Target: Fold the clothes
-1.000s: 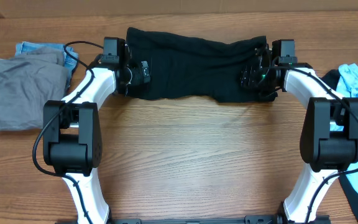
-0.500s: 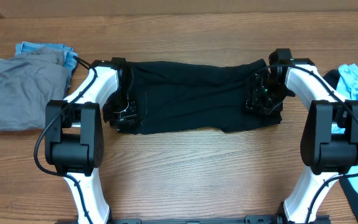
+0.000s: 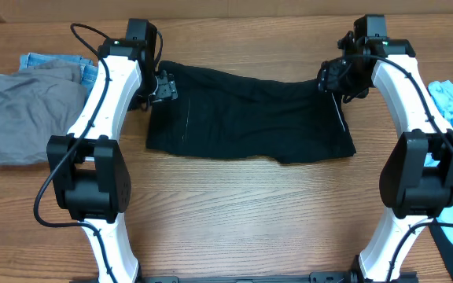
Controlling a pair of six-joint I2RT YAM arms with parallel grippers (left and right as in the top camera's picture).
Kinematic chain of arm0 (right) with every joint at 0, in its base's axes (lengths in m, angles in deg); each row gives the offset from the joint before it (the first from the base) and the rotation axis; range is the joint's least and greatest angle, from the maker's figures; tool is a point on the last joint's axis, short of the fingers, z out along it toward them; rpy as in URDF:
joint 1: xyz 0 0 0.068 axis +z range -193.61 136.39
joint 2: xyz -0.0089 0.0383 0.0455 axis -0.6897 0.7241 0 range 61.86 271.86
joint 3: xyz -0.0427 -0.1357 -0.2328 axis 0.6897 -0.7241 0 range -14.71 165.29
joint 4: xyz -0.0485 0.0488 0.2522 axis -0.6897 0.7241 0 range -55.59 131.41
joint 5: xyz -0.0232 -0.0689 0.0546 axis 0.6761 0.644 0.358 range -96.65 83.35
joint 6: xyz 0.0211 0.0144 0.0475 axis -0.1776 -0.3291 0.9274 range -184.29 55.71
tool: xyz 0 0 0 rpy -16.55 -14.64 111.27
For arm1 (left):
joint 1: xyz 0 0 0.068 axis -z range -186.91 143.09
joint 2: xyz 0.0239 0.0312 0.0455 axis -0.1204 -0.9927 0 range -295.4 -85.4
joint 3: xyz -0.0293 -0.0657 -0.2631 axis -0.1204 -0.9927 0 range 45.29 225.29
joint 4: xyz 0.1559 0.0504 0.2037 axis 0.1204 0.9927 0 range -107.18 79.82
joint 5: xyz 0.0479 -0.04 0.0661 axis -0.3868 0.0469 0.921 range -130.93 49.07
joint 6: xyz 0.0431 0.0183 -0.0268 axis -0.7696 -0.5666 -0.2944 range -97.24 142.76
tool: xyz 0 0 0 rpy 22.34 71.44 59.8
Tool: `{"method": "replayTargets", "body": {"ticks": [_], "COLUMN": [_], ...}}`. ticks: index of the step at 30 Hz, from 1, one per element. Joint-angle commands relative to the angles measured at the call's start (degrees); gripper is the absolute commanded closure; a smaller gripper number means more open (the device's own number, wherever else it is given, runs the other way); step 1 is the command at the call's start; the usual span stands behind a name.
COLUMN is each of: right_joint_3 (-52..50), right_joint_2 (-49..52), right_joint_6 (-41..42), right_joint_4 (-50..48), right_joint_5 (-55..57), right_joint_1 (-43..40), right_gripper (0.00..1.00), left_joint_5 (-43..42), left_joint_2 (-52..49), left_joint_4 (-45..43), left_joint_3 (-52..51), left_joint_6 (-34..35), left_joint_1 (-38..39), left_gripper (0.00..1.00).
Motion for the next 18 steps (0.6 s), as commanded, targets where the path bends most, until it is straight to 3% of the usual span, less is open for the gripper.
{"method": "replayTargets", "body": {"ticks": [1,2,4,5,7,11,12,18], "right_joint_3": [1.01,0.98,0.98,0.98,0.98,0.98,0.98,0.98], "right_joint_2": [0.46,1.27,2.36,2.56,2.84,5.55,6.43,10.56], "right_joint_6": [-0.22,-0.22,-0.22,-0.20,-0.20,-0.17,-0.17,0.02], "right_joint_4": [-0.98,-1.27,-3.61,-4.61,-6.14,-10.12,-11.78,-22.36], "right_joint_5": [0.35,0.33,0.33,0.33,0.35,-0.17,-0.15,-0.87], "right_joint_1": [-0.04,0.02,0.11,0.11,0.11,0.11,0.13,0.00], "right_gripper": [0.37,0.45,0.75,0.80,0.80,0.80,0.77,0.55], "left_joint_5": [-5.57,-5.29,-5.27,-5.31,-5.60,-6.23,-6.21,-5.29], "left_joint_2": [1.09,1.09,0.33,-0.48,-2.38,-5.01,-5.64,-13.60], "left_joint_4": [-2.80,-5.22,-9.97,-11.89,-13.99,-16.37,-17.79,-22.75], "left_joint_3": [0.87,0.87,0.85,0.85,0.85,0.85,0.85,0.85], "left_joint_6": [-0.15,-0.76,-0.94,-0.90,-0.63,-0.68,-0.68,-0.22], "left_joint_1": [0.92,1.77,3.02,3.28,3.45,3.48,3.50,3.32], "left_gripper": [0.22,0.23,0.33,0.41,0.48,0.42,0.36,0.33]}}
